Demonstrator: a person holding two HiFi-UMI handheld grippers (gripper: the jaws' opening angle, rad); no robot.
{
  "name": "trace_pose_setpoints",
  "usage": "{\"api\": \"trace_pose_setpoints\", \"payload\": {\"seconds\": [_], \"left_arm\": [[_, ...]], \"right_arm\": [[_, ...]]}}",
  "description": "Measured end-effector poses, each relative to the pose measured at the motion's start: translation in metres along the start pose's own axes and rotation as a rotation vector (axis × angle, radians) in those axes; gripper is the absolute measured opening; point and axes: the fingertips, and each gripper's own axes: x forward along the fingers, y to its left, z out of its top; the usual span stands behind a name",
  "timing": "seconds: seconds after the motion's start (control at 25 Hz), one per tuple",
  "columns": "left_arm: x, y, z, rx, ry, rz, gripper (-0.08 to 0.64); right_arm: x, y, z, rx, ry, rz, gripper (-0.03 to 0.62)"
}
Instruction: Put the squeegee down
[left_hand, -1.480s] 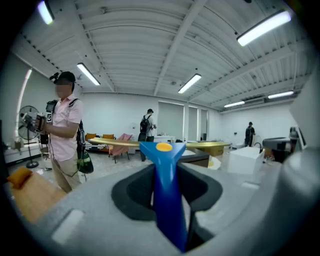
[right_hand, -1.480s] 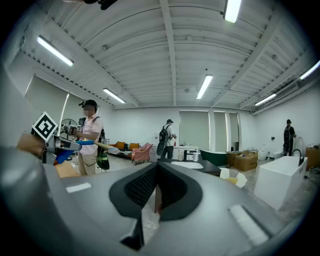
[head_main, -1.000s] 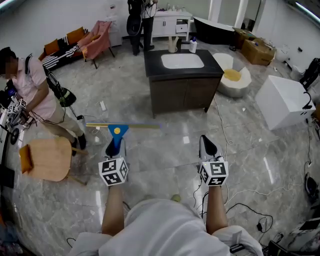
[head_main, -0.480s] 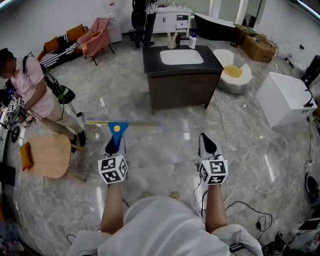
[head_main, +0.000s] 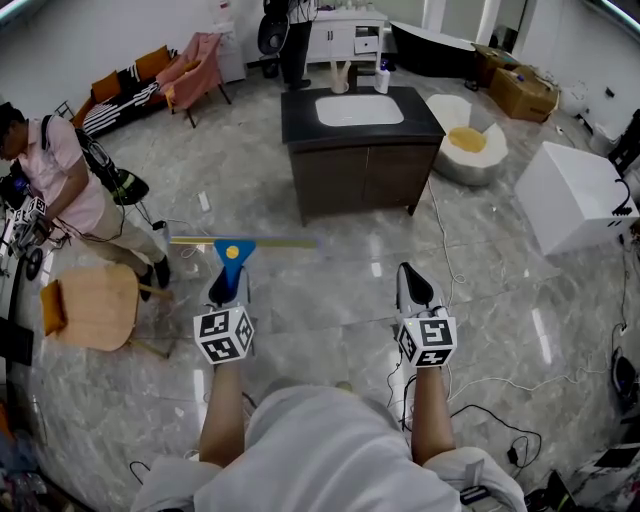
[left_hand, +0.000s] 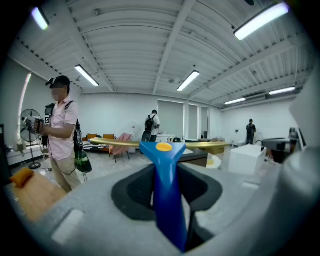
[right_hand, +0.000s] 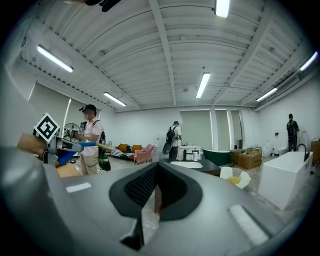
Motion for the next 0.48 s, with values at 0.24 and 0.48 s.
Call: {"api": "trace_pose_setpoints", "payload": {"seconds": [0.24,0.48], "left_arm": [[0.016,-0.024,-0.007,0.004,0.006,0.009,0.129],[0.039,-0.031,-0.003,0.006,0.000,0.010,0.129]], "right_arm": [[0.007,-0.033,-0.009,0.003,0.002,0.009,0.002],[0.026,-0.047,-0.011,0.014,-0.004,0.030,0.002]]}}
